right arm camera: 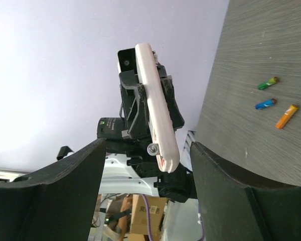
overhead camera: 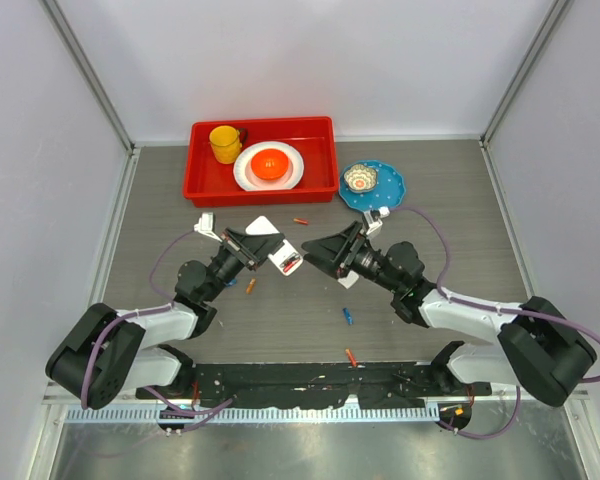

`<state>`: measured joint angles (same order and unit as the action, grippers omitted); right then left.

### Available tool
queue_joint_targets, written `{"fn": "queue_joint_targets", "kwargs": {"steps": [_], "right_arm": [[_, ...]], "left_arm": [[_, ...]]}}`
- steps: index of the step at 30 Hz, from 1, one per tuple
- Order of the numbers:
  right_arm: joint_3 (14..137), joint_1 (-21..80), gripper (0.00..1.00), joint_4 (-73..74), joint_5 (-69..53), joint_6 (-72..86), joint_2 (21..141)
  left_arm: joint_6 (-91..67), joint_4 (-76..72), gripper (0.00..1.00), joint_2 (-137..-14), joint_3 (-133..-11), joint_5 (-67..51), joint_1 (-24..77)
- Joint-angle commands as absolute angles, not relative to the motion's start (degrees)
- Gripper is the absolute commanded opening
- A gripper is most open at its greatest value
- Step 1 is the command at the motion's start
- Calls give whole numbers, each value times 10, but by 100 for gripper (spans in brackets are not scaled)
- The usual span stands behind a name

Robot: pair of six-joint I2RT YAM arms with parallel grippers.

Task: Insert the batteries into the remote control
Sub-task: Load the battery into the remote control.

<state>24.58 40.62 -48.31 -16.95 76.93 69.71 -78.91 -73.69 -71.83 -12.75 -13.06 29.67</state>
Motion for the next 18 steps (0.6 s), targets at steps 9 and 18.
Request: {"fn": "queue_joint_targets", "kwargs": {"steps": [9, 18], "right_arm": [[214, 409, 73, -697, -184, 871, 783], [223, 410, 73, -705, -184, 874, 807]], "left_arm": [[-768, -886, 0, -721, -165, -108, 300], [-769, -886, 0, -722, -162, -109, 299]]}}
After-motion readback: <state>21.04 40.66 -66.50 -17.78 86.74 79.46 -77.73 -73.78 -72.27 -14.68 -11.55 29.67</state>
